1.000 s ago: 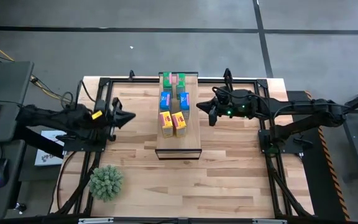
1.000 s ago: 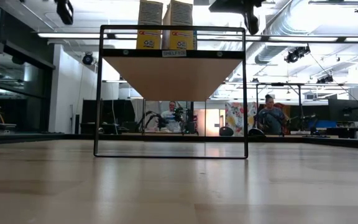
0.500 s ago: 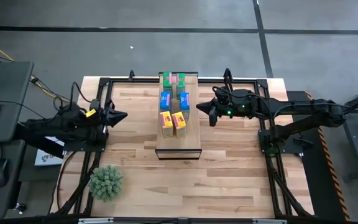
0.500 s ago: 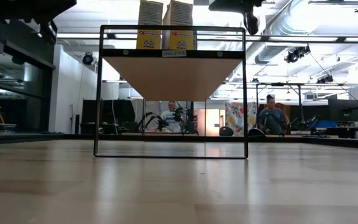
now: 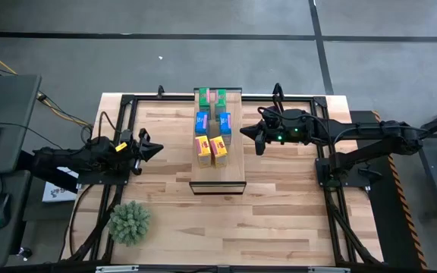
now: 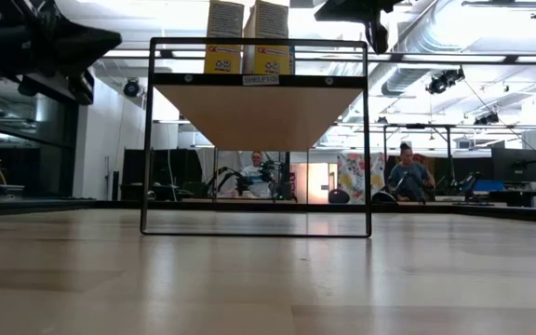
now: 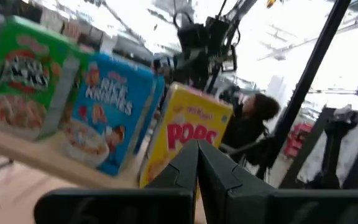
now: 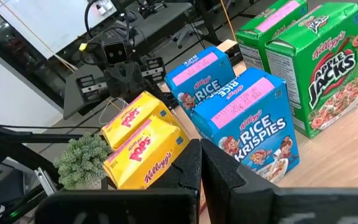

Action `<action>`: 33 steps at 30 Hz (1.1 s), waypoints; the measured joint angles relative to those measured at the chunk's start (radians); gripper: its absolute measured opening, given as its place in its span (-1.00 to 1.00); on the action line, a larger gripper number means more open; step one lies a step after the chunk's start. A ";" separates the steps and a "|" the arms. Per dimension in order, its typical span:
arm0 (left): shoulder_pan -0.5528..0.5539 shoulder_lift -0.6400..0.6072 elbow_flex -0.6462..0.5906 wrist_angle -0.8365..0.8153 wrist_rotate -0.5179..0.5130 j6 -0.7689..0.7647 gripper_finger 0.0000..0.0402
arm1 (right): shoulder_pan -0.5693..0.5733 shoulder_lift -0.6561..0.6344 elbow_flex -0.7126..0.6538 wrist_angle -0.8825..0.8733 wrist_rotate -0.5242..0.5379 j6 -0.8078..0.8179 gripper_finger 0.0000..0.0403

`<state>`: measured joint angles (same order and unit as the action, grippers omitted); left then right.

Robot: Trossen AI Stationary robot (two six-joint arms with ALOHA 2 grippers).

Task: Stack cereal on shelf
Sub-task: Return to Home Position

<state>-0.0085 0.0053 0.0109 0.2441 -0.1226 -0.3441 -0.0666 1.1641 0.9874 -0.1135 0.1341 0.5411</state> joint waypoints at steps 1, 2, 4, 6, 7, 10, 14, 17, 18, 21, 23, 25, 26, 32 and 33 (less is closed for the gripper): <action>0.001 0.003 0.001 -0.019 0.008 -0.007 -1.00 | 0.000 0.000 0.000 -0.003 -0.004 0.000 -1.00; 0.003 0.001 0.001 -0.048 0.014 -0.018 -1.00 | 0.000 0.000 0.000 -0.003 -0.011 0.000 -1.00; 0.003 -0.001 0.001 -0.080 0.028 -0.021 -1.00 | 0.000 0.000 0.000 -0.004 -0.032 0.000 -1.00; 0.003 -0.001 0.001 -0.070 0.040 -0.021 -1.00 | 0.000 0.000 0.000 -0.006 -0.061 0.000 -1.00; 0.003 -0.001 0.002 -0.069 0.038 -0.021 -1.00 | 0.000 -0.002 0.000 -0.010 -0.076 0.000 -1.00; 0.003 0.001 0.001 -0.091 0.017 -0.015 -1.00 | 0.000 -0.015 0.000 -0.028 -0.101 -0.008 -1.00; 0.003 0.001 0.001 -0.092 0.013 -0.020 -1.00 | 0.004 -0.050 0.000 -0.102 -0.125 -0.051 -1.00; 0.003 0.001 0.001 -0.097 0.013 -0.020 -1.00 | 0.025 -0.091 -0.003 -0.194 -0.115 -0.080 -1.00; 0.003 0.001 0.001 -0.099 0.013 -0.020 -1.00 | 0.037 -0.109 -0.014 -0.216 -0.112 -0.081 -1.00; 0.003 0.001 0.001 -0.098 0.012 -0.020 -1.00 | 0.089 -0.186 -0.097 -0.227 -0.088 -0.073 -1.00; 0.003 0.001 0.001 -0.098 0.013 -0.020 -1.00 | 0.132 -0.258 -0.191 -0.171 -0.041 -0.049 -1.00; 0.003 0.001 0.001 -0.098 0.012 -0.020 -1.00 | 0.169 -0.339 -0.304 -0.084 0.003 -0.017 -1.00; 0.003 0.001 0.001 -0.098 0.012 -0.020 -1.00 | 0.182 -0.382 -0.362 -0.030 0.015 -0.002 -1.00; 0.003 0.001 0.001 -0.099 0.012 -0.020 -1.00 | 0.158 -0.642 -0.608 0.148 0.019 0.001 -1.00; 0.003 0.000 0.001 -0.100 0.012 -0.020 -1.00 | 0.142 -0.682 -0.630 0.149 0.017 -0.006 -1.00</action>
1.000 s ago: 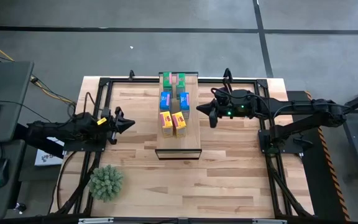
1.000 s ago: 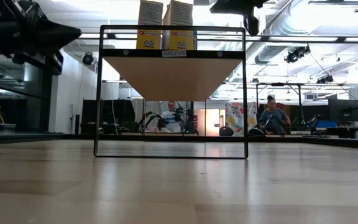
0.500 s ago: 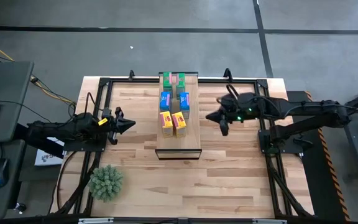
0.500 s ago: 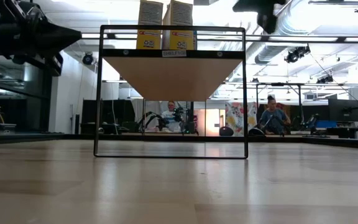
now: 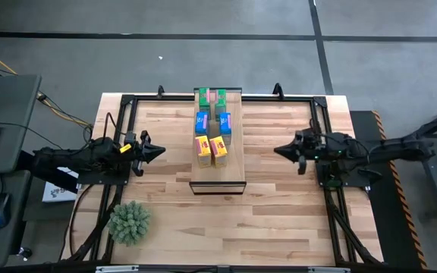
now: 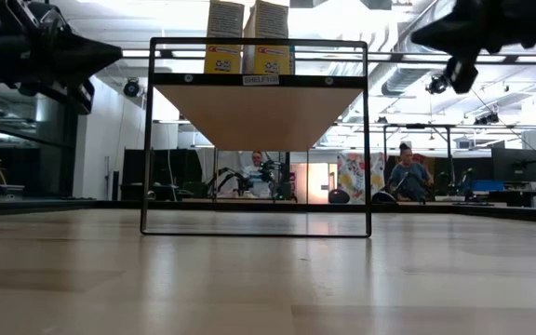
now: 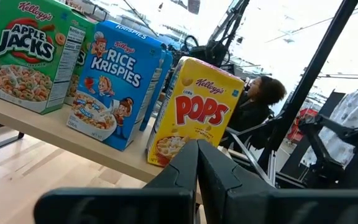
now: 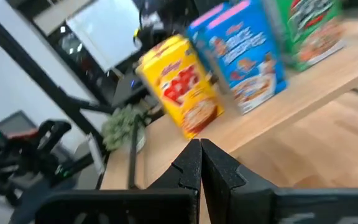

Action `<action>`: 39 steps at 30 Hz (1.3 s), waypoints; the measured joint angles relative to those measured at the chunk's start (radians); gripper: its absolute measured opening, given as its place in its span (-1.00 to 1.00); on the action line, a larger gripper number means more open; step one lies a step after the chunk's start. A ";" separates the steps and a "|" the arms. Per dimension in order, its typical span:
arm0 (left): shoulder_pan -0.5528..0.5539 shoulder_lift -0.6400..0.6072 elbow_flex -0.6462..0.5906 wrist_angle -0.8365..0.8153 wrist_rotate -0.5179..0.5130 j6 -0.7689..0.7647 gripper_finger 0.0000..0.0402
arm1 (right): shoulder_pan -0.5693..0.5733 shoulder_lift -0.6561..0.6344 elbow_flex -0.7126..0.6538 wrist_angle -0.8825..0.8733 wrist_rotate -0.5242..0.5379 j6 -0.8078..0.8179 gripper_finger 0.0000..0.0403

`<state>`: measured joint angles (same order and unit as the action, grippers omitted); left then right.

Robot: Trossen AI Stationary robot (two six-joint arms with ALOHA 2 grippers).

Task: Stack cereal on shelf
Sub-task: Return to Home Position

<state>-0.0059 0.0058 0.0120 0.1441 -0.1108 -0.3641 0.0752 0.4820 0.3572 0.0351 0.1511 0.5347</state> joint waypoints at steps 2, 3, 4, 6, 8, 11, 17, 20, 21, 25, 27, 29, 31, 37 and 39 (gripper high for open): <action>0.000 -0.002 0.000 -0.005 0.000 0.000 -1.00 | -0.036 -0.086 -0.038 -0.008 -0.014 -0.019 -1.00; 0.000 -0.002 0.001 -0.011 -0.001 0.000 -1.00 | -0.053 -0.127 -0.054 -0.009 -0.023 -0.027 -1.00; 0.000 -0.003 0.001 -0.028 -0.001 0.000 -1.00 | -0.066 -0.166 -0.070 -0.008 -0.033 -0.043 -1.00; 0.000 -0.002 0.002 -0.086 -0.001 0.000 -1.00 | -0.084 -0.237 -0.100 -0.007 -0.054 -0.085 -1.00; 0.000 -0.001 0.001 -0.121 0.004 0.000 -1.00 | -0.090 -0.295 -0.129 -0.008 -0.055 -0.115 -1.00; 0.000 -0.002 0.001 -0.121 0.023 0.001 -1.00 | -0.091 -0.359 -0.165 -0.006 -0.054 -0.160 -1.00; -0.001 -0.002 0.001 -0.123 0.024 0.000 -1.00 | -0.091 -0.425 -0.280 0.059 -0.050 -0.175 -1.00; -0.001 -0.002 0.001 -0.123 0.024 0.000 -1.00 | -0.091 -0.440 -0.346 0.150 -0.055 -0.174 -1.00; -0.001 -0.001 0.001 -0.123 0.024 0.000 -1.00 | -0.090 -0.442 -0.347 0.151 -0.059 -0.173 -1.00; -0.001 0.000 0.001 -0.123 0.024 0.000 -1.00 | -0.087 -0.445 -0.347 0.130 -0.084 -0.204 -1.00; 0.000 0.000 0.001 -0.123 0.025 0.000 -1.00 | -0.087 -0.444 -0.347 0.095 -0.085 -0.226 -1.00; 0.000 0.000 0.001 -0.123 0.025 0.000 -1.00 | -0.087 -0.443 -0.347 0.056 -0.085 -0.228 -1.00; 0.000 0.000 0.001 -0.123 0.025 0.000 -1.00 | -0.087 -0.443 -0.347 0.023 -0.085 -0.214 -1.00; 0.000 0.000 0.001 -0.123 0.025 0.000 -1.00 | -0.087 -0.440 -0.347 -0.009 -0.091 -0.169 -1.00; 0.000 0.000 0.001 -0.123 0.025 0.000 -1.00 | -0.087 -0.439 -0.347 -0.009 -0.091 -0.176 -1.00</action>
